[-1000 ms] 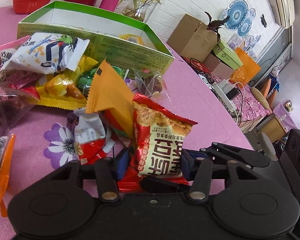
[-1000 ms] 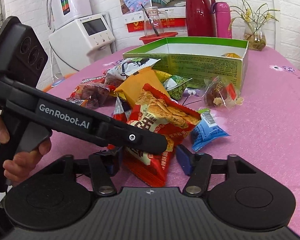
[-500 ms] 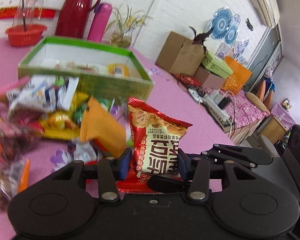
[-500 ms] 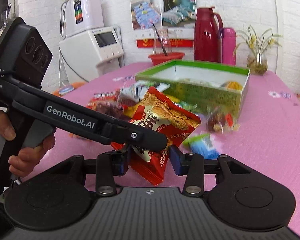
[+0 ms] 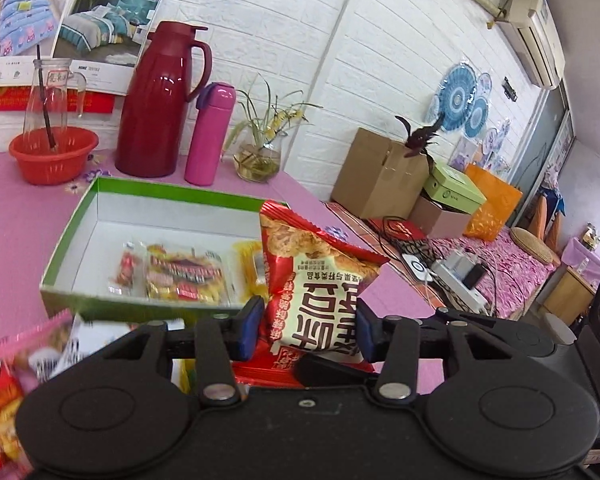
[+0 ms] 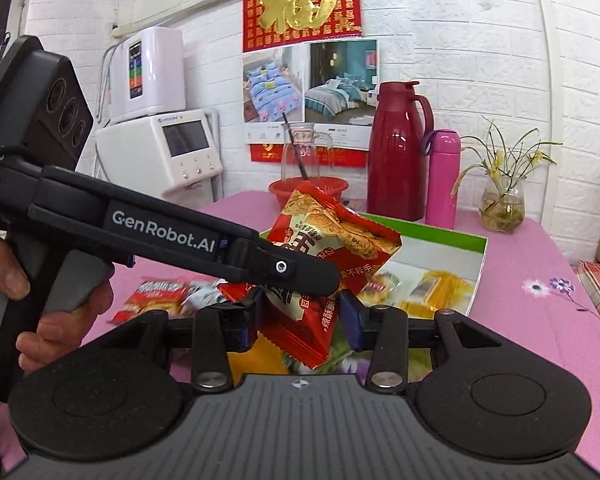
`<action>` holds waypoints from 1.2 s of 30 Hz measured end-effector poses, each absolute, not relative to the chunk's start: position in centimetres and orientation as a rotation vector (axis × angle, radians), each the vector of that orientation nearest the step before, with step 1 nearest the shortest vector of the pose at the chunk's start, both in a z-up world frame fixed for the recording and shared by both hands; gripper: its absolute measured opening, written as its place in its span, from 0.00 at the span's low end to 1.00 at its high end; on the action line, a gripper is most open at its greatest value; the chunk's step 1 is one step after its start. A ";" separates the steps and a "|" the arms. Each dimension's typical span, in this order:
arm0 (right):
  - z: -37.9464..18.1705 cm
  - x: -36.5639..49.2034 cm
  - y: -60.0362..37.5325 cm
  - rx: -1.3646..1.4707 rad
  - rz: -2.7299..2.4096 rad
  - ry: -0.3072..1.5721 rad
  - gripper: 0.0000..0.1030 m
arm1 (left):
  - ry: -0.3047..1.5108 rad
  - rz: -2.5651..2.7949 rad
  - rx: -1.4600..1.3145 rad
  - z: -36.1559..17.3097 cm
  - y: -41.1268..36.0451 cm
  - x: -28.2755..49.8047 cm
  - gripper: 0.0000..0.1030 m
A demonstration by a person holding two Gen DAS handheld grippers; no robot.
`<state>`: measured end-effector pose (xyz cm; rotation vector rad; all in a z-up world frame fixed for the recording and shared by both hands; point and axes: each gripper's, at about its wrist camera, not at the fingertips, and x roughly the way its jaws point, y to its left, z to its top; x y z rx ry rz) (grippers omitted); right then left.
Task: Organize snacks
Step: 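Carry the red-and-white bag over the box and release it inside, then grasp the orange pouch from the pile with both tools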
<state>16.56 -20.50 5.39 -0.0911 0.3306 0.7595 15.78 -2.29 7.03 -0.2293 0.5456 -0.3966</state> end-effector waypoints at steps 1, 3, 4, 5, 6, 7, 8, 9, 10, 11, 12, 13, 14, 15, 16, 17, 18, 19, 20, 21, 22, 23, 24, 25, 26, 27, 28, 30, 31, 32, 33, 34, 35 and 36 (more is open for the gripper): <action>5.5 17.4 -20.3 -0.086 0.758 0.328 0.69 | 0.543 -0.395 -0.224 7.2 -2.1 16.6 0.22; 5.6 19.0 -19.9 -0.082 0.754 0.326 0.69 | 0.547 -0.396 -0.227 7.3 -1.7 18.2 0.22; 5.7 19.7 -19.8 -0.083 0.751 0.323 0.69 | 0.550 -0.398 -0.231 7.4 -1.4 19.1 0.22; 5.7 20.4 -19.5 -0.086 0.747 0.321 0.69 | 0.553 -0.400 -0.235 7.3 -1.2 20.0 0.22; 5.7 21.1 -19.3 -0.089 0.743 0.320 0.69 | 0.559 -0.398 -0.241 7.2 -0.9 20.8 0.22; 5.6 21.8 -19.1 -0.090 0.738 0.322 0.68 | 0.563 -0.396 -0.248 7.0 -0.8 21.6 0.22; 5.5 22.4 -18.8 -0.090 0.735 0.326 0.68 | 0.567 -0.392 -0.253 6.8 -0.5 22.4 0.22; 5.4 23.0 -18.7 -0.090 0.734 0.330 0.67 | 0.572 -0.386 -0.259 6.5 -0.3 23.1 0.22; 5.2 23.7 -18.4 -0.090 0.734 0.335 0.64 | 0.580 -0.385 -0.267 6.1 -0.1 23.9 0.22; 5.0 24.4 -18.2 -0.088 0.732 0.344 0.59 | 0.585 -0.386 -0.279 5.8 0.1 24.5 0.21; 4.7 24.9 -18.1 -0.084 0.730 0.356 0.54 | 0.595 -0.393 -0.298 5.5 0.4 25.2 0.21; 4.4 25.7 -17.8 -0.076 0.723 0.376 0.52 | 0.616 -0.386 -0.309 5.1 0.6 25.9 0.22; 4.2 26.2 -17.8 -0.068 0.721 0.388 0.52 | 0.629 -0.381 -0.314 4.7 0.7 26.6 0.23; 3.9 26.8 -17.6 -0.062 0.720 0.405 0.52 | 0.637 -0.381 -0.310 4.3 0.8 27.2 0.23; 3.5 27.4 -17.4 -0.062 0.714 0.422 0.52 | 0.648 -0.383 -0.299 3.9 0.8 27.9 0.24; 3.2 27.9 -17.2 -0.067 0.708 0.435 0.51 | 0.659 -0.376 -0.299 3.4 0.9 28.4 0.26; 2.8 28.3 -16.9 -0.074 0.698 0.445 0.50 | 0.666 -0.366 -0.307 3.0 1.0 28.9 0.29; 2.5 28.7 -16.6 -0.084 0.678 0.447 0.51 | 0.667 -0.358 -0.317 2.6 1.3 29.1 0.52; 2.3 28.8 -16.5 -0.093 0.654 0.443 0.55 | 0.664 -0.346 -0.329 2.4 1.6 29.2 0.90; 2.2 28.9 -16.5 -0.097 0.630 0.433 0.60 | 0.653 -0.324 -0.342 2.3 2.1 29.1 1.00; 2.1 28.9 -16.6 -0.094 0.612 0.423 0.77 | 0.640 -0.301 -0.355 2.3 2.5 28.9 1.00; 2.2 28.8 -16.7 -0.084 0.610 0.416 0.96 | 0.624 -0.287 -0.363 2.4 2.8 28.7 1.00; 2.2 28.8 -16.9 -0.068 0.614 0.412 1.00 | 0.613 -0.282 -0.364 2.6 3.0 28.5 1.00; 2.2 28.8 -17.1 -0.056 0.620 0.410 1.00 | 0.610 -0.279 -0.359 2.8 3.2 28.4 1.00; 2.2 28.6 -17.1 -0.057 0.624 0.411 1.00 | 0.611 -0.268 -0.354 2.9 3.2 28.3 1.00; 2.3 28.4 -17.1 -0.064 0.625 0.411 1.00 | 0.612 -0.255 -0.351 3.1 3.2 28.2 1.00; 2.3 28.2 -17.1 -0.071 0.625 0.406 1.00 | 0.613 -0.248 -0.350 3.1 3.3 28.0 1.00; 2.6 27.7 -17.0 -0.088 0.622 0.398 1.00 | 0.616 -0.257 -0.352 3.2 3.5 27.3 1.00; 2.8 27.5 -17.0 -0.095 0.621 0.395 1.00 | 0.617 -0.259 -0.351 3.3 3.6 26.8 1.00; 3.0 27.1 -17.1 -0.099 0.621 0.390 1.00 | 0.618 -0.255 -0.346 3.4 3.7 26.3 1.00; 3.2 26.6 -17.3 -0.102 0.622 0.384 1.00 | 0.616 -0.249 -0.340 3.6 3.9 25.8 1.00; 3.4 26.1 -17.5 -0.104 0.624 0.375 1.00 | 0.615 -0.239 -0.336 3.7 4.0 25.3 1.00; 3.5 25.6 -17.7 -0.106 0.624 0.368 1.00 | 0.618 -0.224 -0.335 3.9 4.2 24.8 1.00; 3.6 25.1 -18.0 -0.107 0.623 0.363 1.00 | 0.622 -0.213 -0.337 4.0 4.4 24.4 1.00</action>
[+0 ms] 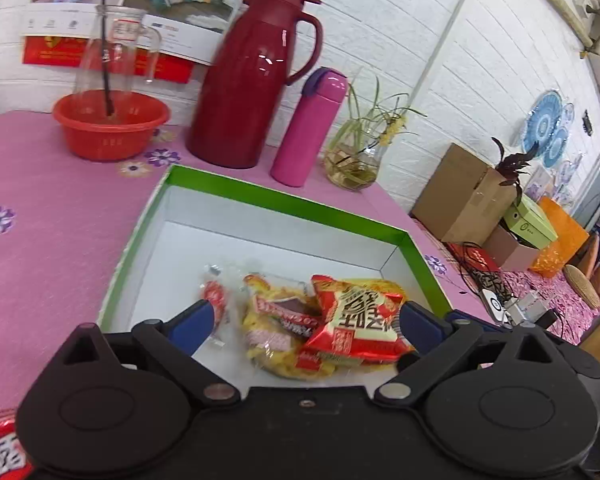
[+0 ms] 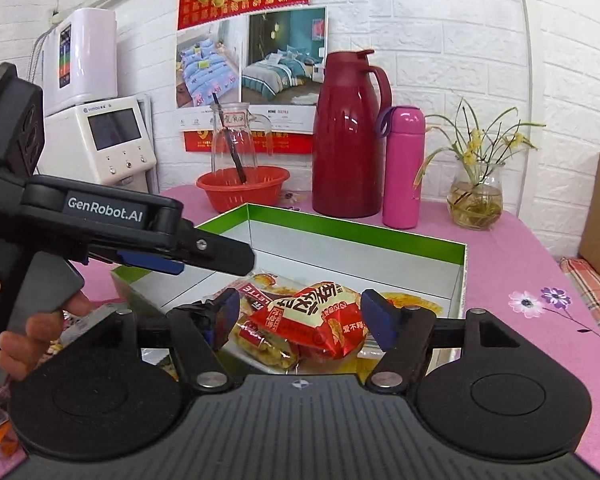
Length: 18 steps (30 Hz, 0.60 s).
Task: Organize snacks
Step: 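Grasp the orange pouch from the pile with both tools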
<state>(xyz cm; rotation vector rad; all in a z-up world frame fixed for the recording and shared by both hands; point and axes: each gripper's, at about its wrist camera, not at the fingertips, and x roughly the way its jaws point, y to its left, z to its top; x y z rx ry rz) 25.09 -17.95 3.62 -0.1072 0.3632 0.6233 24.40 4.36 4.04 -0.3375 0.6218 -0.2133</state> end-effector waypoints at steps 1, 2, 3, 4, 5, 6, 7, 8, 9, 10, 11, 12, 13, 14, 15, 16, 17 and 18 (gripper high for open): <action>3.7 24.6 -18.2 -0.111 0.625 0.360 1.00 | 0.629 -0.199 -0.343 4.2 4.5 24.0 1.00; 3.8 24.1 -18.3 -0.117 0.631 0.361 1.00 | 0.637 -0.188 -0.347 4.3 4.5 23.5 1.00; 3.9 23.7 -18.4 -0.125 0.636 0.363 1.00 | 0.643 -0.181 -0.349 4.5 4.5 23.1 1.00; 4.0 23.2 -18.5 -0.131 0.639 0.364 1.00 | 0.645 -0.179 -0.353 4.5 4.5 22.4 1.00; 4.1 22.8 -18.7 -0.134 0.643 0.366 0.96 | 0.643 -0.185 -0.354 4.6 4.4 21.7 1.00; 4.1 22.2 -18.8 -0.136 0.654 0.368 0.96 | 0.644 -0.189 -0.351 4.7 4.3 21.0 1.00; 4.1 21.6 -19.0 -0.136 0.665 0.370 0.96 | 0.645 -0.193 -0.346 4.8 4.1 20.3 1.00; 4.1 20.8 -19.2 -0.139 0.671 0.373 0.96 | 0.643 -0.199 -0.336 4.9 3.8 19.3 1.00; 4.1 20.0 -19.4 -0.143 0.674 0.374 0.96 | 0.640 -0.205 -0.325 5.0 3.6 18.5 1.00; 4.0 19.1 -19.7 -0.146 0.683 0.372 0.96 | 0.635 -0.216 -0.314 5.0 3.2 17.4 1.00; 3.9 18.4 -19.9 -0.148 0.694 0.372 0.97 | 0.630 -0.228 -0.306 5.0 3.0 16.5 1.00; 3.7 17.5 -20.2 -0.149 0.705 0.374 0.97 | 0.623 -0.246 -0.301 5.0 2.8 15.5 1.00; 3.5 16.7 -20.4 -0.152 0.714 0.377 0.97 | 0.620 -0.267 -0.294 4.8 2.4 14.5 1.00; 3.3 16.1 -20.7 -0.153 0.722 0.379 0.98 | 0.621 -0.283 -0.290 4.6 2.1 13.6 1.00; 3.0 15.5 -21.0 -0.155 0.727 0.384 0.99 | 0.622 -0.298 -0.285 4.3 1.8 12.9 1.00; 2.7 14.9 -21.2 -0.158 0.731 0.391 1.00 | 0.626 -0.314 -0.280 3.9 1.4 12.3 1.00; 2.3 14.4 -21.3 -0.158 0.735 0.400 1.00 | 0.631 -0.325 -0.275 3.5 1.1 11.9 1.00; 2.0 14.0 -21.3 -0.161 0.741 0.411 1.00 | 0.635 -0.331 -0.269 3.1 0.8 11.5 1.00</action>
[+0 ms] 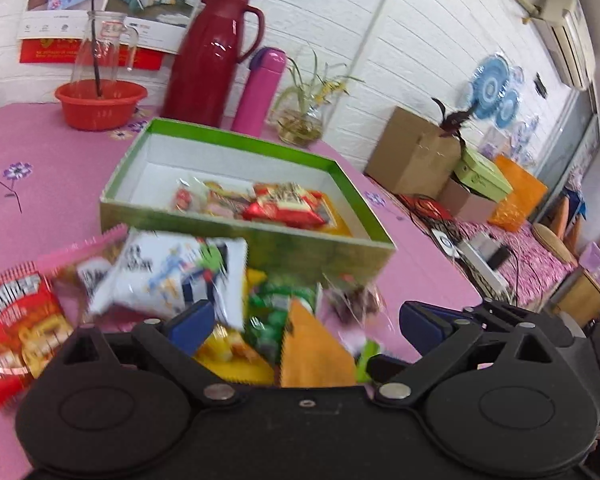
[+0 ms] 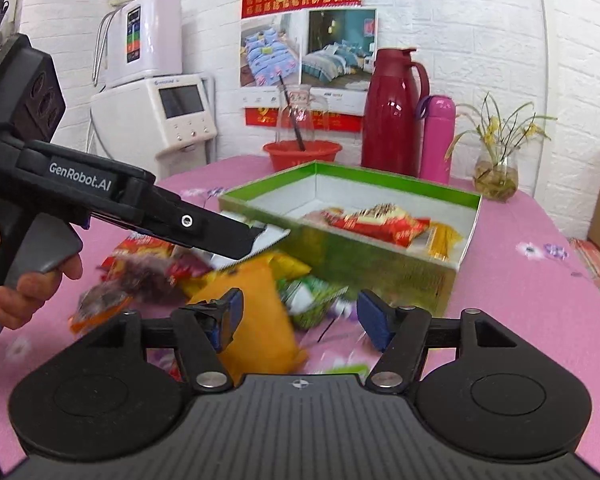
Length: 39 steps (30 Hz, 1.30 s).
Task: Organize snacks
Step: 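Grasp the orange pouch from the pile with both tools, then lift the orange pouch over the box and open both tools to drop it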
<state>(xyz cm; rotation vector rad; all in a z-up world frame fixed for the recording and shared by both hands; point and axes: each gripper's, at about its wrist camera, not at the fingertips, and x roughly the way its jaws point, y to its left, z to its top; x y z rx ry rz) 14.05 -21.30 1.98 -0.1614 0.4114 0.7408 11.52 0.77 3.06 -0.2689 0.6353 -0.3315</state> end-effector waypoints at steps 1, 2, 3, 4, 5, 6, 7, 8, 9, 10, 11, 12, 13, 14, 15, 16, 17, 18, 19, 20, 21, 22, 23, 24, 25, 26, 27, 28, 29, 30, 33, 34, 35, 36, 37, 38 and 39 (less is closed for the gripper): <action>1.6 13.6 -21.2 -0.170 0.749 0.426 1.00 | 0.641 -0.336 -0.260 2.7 0.4 11.3 1.00; 1.2 13.3 -21.0 -0.179 0.754 0.438 1.00 | 0.647 -0.340 -0.247 2.3 0.0 11.2 1.00; 0.9 13.1 -20.7 -0.191 0.758 0.448 1.00 | 0.653 -0.344 -0.237 2.1 -0.3 11.3 1.00; 0.6 12.9 -20.3 -0.206 0.762 0.456 1.00 | 0.660 -0.349 -0.227 1.9 -0.5 11.4 1.00; 0.3 12.9 -20.0 -0.218 0.763 0.462 1.00 | 0.669 -0.351 -0.222 1.6 -0.6 11.5 1.00; 0.0 12.8 -19.7 -0.229 0.766 0.468 1.00 | 0.678 -0.353 -0.222 1.4 -0.7 11.8 1.00; -0.2 12.8 -19.5 -0.233 0.770 0.473 1.00 | 0.688 -0.356 -0.224 1.3 -0.7 12.0 0.94; -0.4 12.9 -19.3 -0.235 0.775 0.483 0.99 | 0.697 -0.358 -0.228 1.1 -0.7 12.3 0.86; -0.5 13.1 -19.1 -0.236 0.779 0.491 0.99 | 0.707 -0.357 -0.233 0.9 -0.6 12.5 0.79; -0.6 13.3 -18.9 -0.238 0.781 0.497 0.99 | 0.716 -0.359 -0.236 0.7 -0.6 12.7 0.66; -0.8 13.5 -18.9 -0.241 0.782 0.501 0.98 | 0.723 -0.361 -0.238 0.6 -0.6 13.0 0.65; -0.9 13.7 -18.7 -0.243 0.782 0.508 0.97 | 0.726 -0.364 -0.241 0.5 -0.6 13.1 0.65; -1.1 13.9 -18.6 -0.242 0.783 0.518 0.97 | 0.729 -0.366 -0.242 0.5 -0.6 13.2 0.63; -1.2 14.2 -18.5 -0.239 0.783 0.526 0.95 | 0.731 -0.368 -0.239 0.5 -0.6 13.3 0.60; -1.3 14.4 -18.5 -0.235 0.781 0.534 0.94 | 0.732 -0.372 -0.235 0.5 -0.7 13.4 0.51; -1.4 14.5 -18.4 -0.232 0.781 0.539 0.91 | 0.735 -0.377 -0.231 0.5 -0.8 13.5 0.36; -1.5 14.6 -18.4 -0.233 0.783 0.541 0.85 | 0.741 -0.378 -0.229 0.5 -0.8 13.6 0.29; -1.6 14.6 -18.4 -0.232 0.789 0.546 0.82 | 0.748 -0.380 -0.227 0.3 -0.8 13.8 0.27; -1.6 14.7 -18.4 -0.229 0.796 0.551 0.77 | 0.757 -0.383 -0.224 0.1 -0.9 13.8 0.27; -1.6 14.6 -18.4 -0.230 0.796 0.551 0.75 | 0.760 -0.389 -0.230 -0.1 -0.9 13.9 0.26; -1.6 14.5 -18.4 -0.235 0.795 0.547 0.74 | 0.761 -0.394 -0.239 -0.1 -0.9 13.8 0.27; -1.6 14.4 -18.4 -0.239 0.791 0.545 0.69 | 0.762 -0.411 -0.256 -0.1 -0.8 13.8 0.25; -1.5 14.3 -18.5 -0.238 0.790 0.548 0.67 | 0.757 -0.418 -0.272 0.1 -0.8 13.6 0.25; -1.4 14.2 -18.7 -0.228 0.790 0.549 0.66 | 0.751 -0.420 -0.270 0.3 -0.9 13.4 0.25; -1.2 14.1 -18.9 -0.220 0.792 0.546 0.66 | 0.742 -0.426 -0.263 0.6 -1.0 13.2 0.24; -1.0 13.9 -19.0 -0.219 0.791 0.539 0.65 | 0.732 -0.429 -0.260 0.9 -1.1 13.0 0.24; -0.7 13.8 -19.1 -0.218 0.790 0.531 0.65 | 0.721 -0.433 -0.260 1.3 -1.2 12.8 0.24; -0.4 13.6 -19.2 -0.215 0.787 0.520 0.65 | 0.709 -0.437 -0.258 1.7 -1.2 12.6 0.24; -0.1 13.5 -19.2 -0.215 0.786 0.508 0.65 | 0.694 -0.441 -0.257 2.2 -1.2 12.4 0.24; 0.4 13.4 -19.3 -0.214 0.785 0.493 0.65 | 0.674 -0.444 -0.251 2.8 -1.2 12.2 0.24; 1.9 13.5 -19.2 -0.209 0.792 0.440 0.65 | 0.613 -0.444 -0.237 4.9 -0.9 11.9 0.24; 2.5 13.7 -19.0 -0.208 0.796 0.418 0.65 | 0.594 -0.441 -0.234 5.6 -0.7 11.9 0.24; 3.0 13.8 -18.8 -0.208 0.797 0.400 0.65 | 0.574 -0.436 -0.232 6.3 -0.4 12.1 0.24; 3.4 14.1 -18.5 -0.209 0.799 0.379 0.65 | 0.559 -0.431 -0.233 6.8 -0.1 12.2 0.24; 3.8 14.4 -18.2 -0.211 0.802 0.357 0.65 | 0.543 -0.425 -0.231 7.4 0.2 12.5 0.24; 4.1 14.9 -17.9 -0.212 0.804 0.335 0.65 | 0.528 -0.417 -0.227 7.9 0.6 12.8 0.24; 4.4 15.5 -17.6 -0.211 0.807 0.316 0.65 | 0.516 -0.410 -0.225 8.4 0.9 13.1 0.23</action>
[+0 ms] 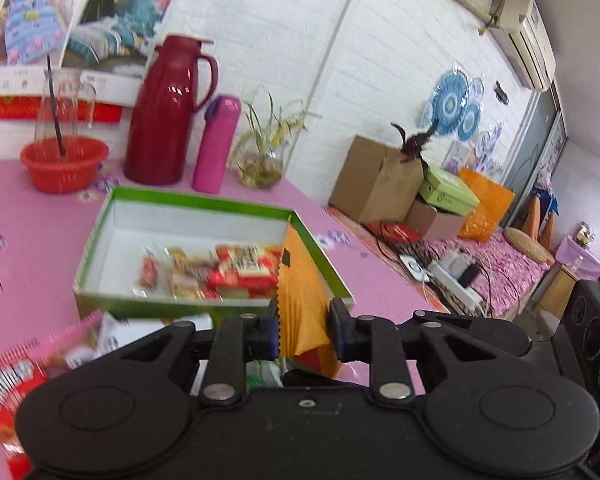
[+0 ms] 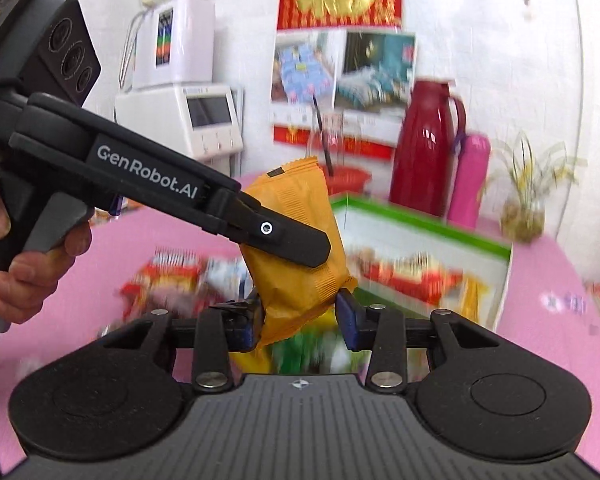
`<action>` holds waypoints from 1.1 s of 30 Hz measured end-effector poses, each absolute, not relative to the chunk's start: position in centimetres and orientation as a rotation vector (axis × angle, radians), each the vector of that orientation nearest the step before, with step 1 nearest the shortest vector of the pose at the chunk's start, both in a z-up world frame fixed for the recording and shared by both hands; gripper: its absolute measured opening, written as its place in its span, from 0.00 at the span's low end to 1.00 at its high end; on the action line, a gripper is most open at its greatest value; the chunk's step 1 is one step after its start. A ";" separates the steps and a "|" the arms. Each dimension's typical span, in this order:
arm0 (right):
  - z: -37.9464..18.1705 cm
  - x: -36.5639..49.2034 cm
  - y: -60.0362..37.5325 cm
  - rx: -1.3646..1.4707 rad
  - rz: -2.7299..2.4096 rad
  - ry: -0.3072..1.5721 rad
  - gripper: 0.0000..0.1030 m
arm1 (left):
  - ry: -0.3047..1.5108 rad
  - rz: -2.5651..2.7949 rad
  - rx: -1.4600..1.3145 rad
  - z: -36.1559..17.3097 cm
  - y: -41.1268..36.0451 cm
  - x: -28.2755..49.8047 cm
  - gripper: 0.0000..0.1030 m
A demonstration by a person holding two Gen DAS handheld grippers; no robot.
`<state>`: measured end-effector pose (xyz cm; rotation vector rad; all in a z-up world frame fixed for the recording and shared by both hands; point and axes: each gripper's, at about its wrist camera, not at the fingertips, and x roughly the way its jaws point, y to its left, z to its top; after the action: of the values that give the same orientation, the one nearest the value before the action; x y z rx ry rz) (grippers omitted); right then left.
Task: Organize snacks
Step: 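Lift the orange pouch over the box and open both tools to drop it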
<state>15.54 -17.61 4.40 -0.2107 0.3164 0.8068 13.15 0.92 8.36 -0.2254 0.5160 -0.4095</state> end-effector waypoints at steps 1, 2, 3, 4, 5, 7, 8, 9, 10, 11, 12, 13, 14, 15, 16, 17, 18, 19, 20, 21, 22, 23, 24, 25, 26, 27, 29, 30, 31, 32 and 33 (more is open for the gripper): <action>4.7 16.3 -17.2 -0.205 0.808 0.303 0.65 | 0.507 -0.403 -0.227 8.7 1.3 13.7 0.23; 4.9 17.0 -16.9 -0.198 0.809 0.298 0.65 | 0.502 -0.396 -0.230 9.0 1.8 14.3 0.23; 5.1 17.8 -16.6 -0.191 0.810 0.296 0.65 | 0.498 -0.389 -0.235 9.1 2.2 14.9 0.24; 5.3 18.7 -16.1 -0.189 0.808 0.290 0.65 | 0.494 -0.383 -0.241 9.1 2.6 15.6 0.24; 5.3 19.4 -15.7 -0.190 0.806 0.284 0.65 | 0.494 -0.379 -0.252 9.0 3.1 16.4 0.24; 5.3 21.0 -15.0 -0.191 0.802 0.286 0.65 | 0.504 -0.370 -0.281 8.5 4.2 17.9 0.24; 5.1 21.8 -14.7 -0.186 0.801 0.292 0.65 | 0.512 -0.368 -0.296 8.3 4.7 18.6 0.24; 5.0 22.6 -14.4 -0.180 0.800 0.301 0.65 | 0.520 -0.363 -0.306 8.0 5.1 19.3 0.24; 4.9 23.3 -14.1 -0.178 0.799 0.313 0.65 | 0.528 -0.359 -0.312 7.7 5.5 20.0 0.24; 4.7 23.9 -13.9 -0.174 0.798 0.324 0.65 | 0.535 -0.355 -0.317 7.4 5.8 20.5 0.24; 4.6 24.5 -13.7 -0.170 0.798 0.335 0.65 | 0.540 -0.351 -0.320 7.1 6.0 21.0 0.24; 4.4 24.8 -13.5 -0.167 0.798 0.346 0.65 | 0.544 -0.348 -0.320 6.8 6.2 21.4 0.24; 4.2 25.3 -13.3 -0.164 0.797 0.354 0.65 | 0.546 -0.346 -0.322 6.6 6.4 21.8 0.24; 4.0 25.7 -13.1 -0.163 0.796 0.360 0.65 | 0.549 -0.344 -0.326 6.4 6.6 22.2 0.24; 3.9 26.0 -12.8 -0.163 0.794 0.364 0.65 | 0.550 -0.342 -0.328 6.2 6.8 22.6 0.25; 3.7 26.4 -12.6 -0.166 0.790 0.368 0.65 | 0.552 -0.339 -0.328 6.0 6.9 23.0 0.29; 3.6 26.7 -12.4 -0.169 0.786 0.372 0.65 | 0.555 -0.334 -0.327 5.8 7.0 23.4 0.31; 3.4 27.2 -12.1 -0.172 0.777 0.377 0.66 | 0.561 -0.320 -0.321 5.6 7.1 23.8 0.48; 3.2 27.5 -11.8 -0.179 0.763 0.379 0.67 | 0.569 -0.299 -0.310 5.3 7.1 24.1 0.70; 3.1 27.8 -11.6 -0.187 0.750 0.377 0.72 | 0.573 -0.269 -0.299 5.1 7.1 24.4 0.81; 2.9 27.9 -11.4 -0.199 0.726 0.371 0.89 | 0.565 -0.234 -0.289 4.8 7.1 24.4 1.00; 2.7 28.1 -11.3 -0.207 0.697 0.363 1.00 | 0.550 -0.209 -0.275 4.7 7.2 24.2 1.00; 2.6 28.0 -11.4 -0.208 0.680 0.353 1.00 | 0.538 -0.195 -0.258 4.5 7.2 23.9 1.00; 2.6 27.9 -11.7 -0.207 0.681 0.345 1.00 | 0.532 -0.186 -0.240 4.4 7.2 23.7 1.00; 2.5 27.9 -11.9 -0.209 0.691 0.347 1.00 | 0.532 -0.179 -0.228 4.4 7.3 23.6 1.00; 2.5 27.9 -12.0 -0.210 0.699 0.354 1.00 | 0.535 -0.171 -0.220 4.3 7.2 23.5 1.00; 2.6 27.7 -12.3 -0.208 0.696 0.364 1.00 | 0.545 -0.168 -0.222 4.4 7.3 23.3 1.00; 2.7 27.6 -12.5 -0.206 0.695 0.365 1.00 | 0.547 -0.169 -0.229 4.6 7.2 23.1 1.00; 2.8 27.4 -12.6 -0.203 0.695 0.365 1.00 | 0.549 -0.172 -0.235 4.8 7.2 22.8 1.00; 3.0 27.1 -12.8 -0.197 0.699 0.364 1.00 | 0.549 -0.175 -0.238 5.0 7.1 22.4 1.00; 3.2 26.8 -13.0 -0.190 0.703 0.362 1.00 | 0.551 -0.177 -0.239 5.3 7.0 22.0 1.00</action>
<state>26.76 -13.00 3.21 -0.1902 0.3623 0.7025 22.00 7.04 5.32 -0.2390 0.5513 -0.1765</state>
